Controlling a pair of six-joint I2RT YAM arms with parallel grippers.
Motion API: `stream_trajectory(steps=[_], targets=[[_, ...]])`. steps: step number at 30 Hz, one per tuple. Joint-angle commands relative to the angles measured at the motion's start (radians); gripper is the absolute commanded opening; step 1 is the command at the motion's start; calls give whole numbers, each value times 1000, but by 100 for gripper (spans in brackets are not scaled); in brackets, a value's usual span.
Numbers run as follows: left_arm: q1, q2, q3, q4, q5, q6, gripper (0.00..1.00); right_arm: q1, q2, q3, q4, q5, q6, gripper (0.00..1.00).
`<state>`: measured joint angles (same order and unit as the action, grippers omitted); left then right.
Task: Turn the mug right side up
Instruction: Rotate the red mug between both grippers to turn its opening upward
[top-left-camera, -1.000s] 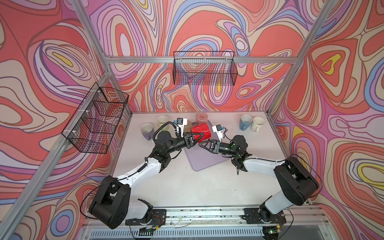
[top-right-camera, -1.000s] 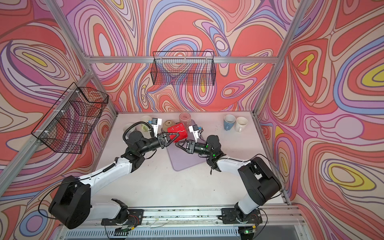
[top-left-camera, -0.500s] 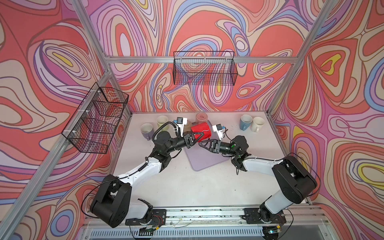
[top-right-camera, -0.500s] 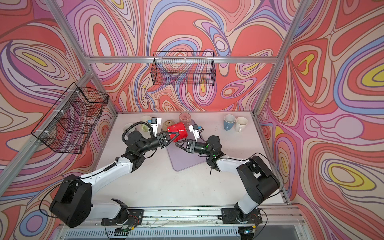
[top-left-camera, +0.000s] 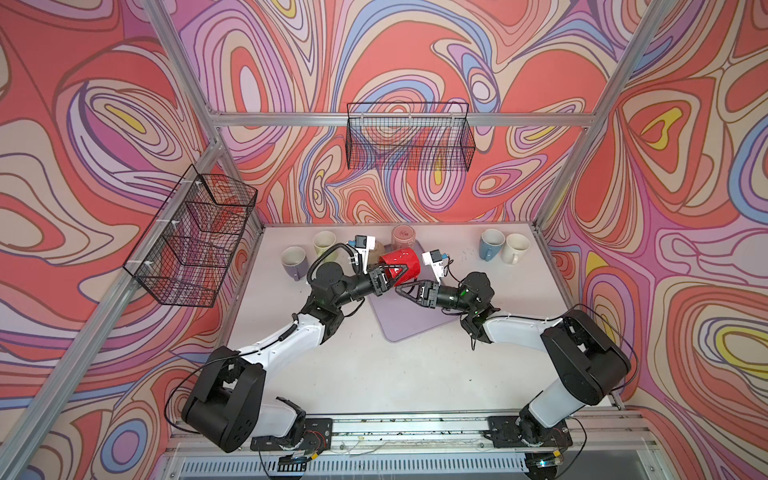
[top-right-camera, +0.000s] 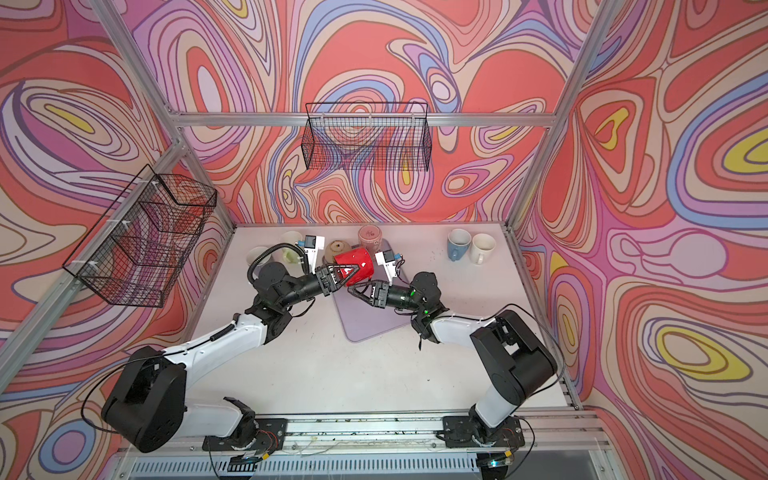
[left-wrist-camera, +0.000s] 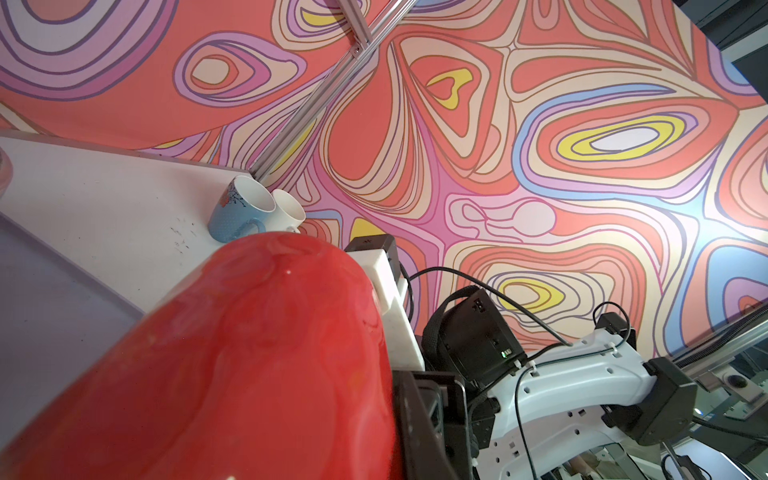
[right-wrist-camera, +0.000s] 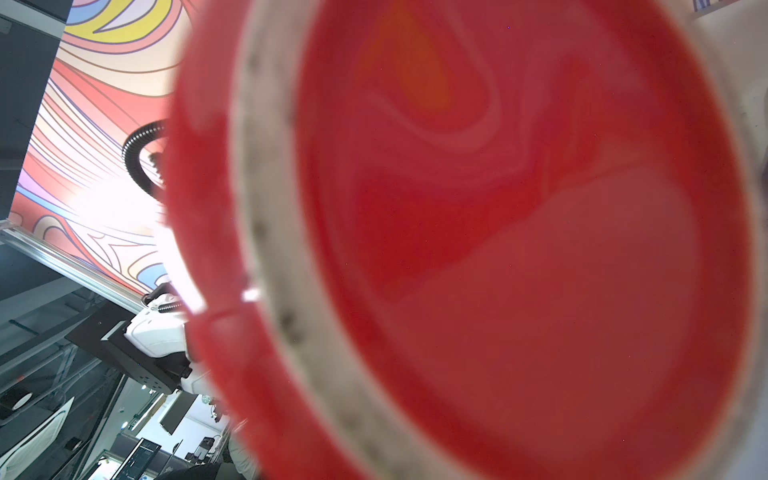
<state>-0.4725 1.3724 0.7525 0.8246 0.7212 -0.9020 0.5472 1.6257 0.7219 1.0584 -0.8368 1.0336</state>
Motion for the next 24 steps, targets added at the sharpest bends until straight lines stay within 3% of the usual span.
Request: stream_trajectory(steps=[1,24], targets=[[0,-28,16,12,-16,29,0,5,-1,26,38,19,-30,40],[65,-141,-4,-159,-49,106,0,2,-13,-12,69,25,-24,50]])
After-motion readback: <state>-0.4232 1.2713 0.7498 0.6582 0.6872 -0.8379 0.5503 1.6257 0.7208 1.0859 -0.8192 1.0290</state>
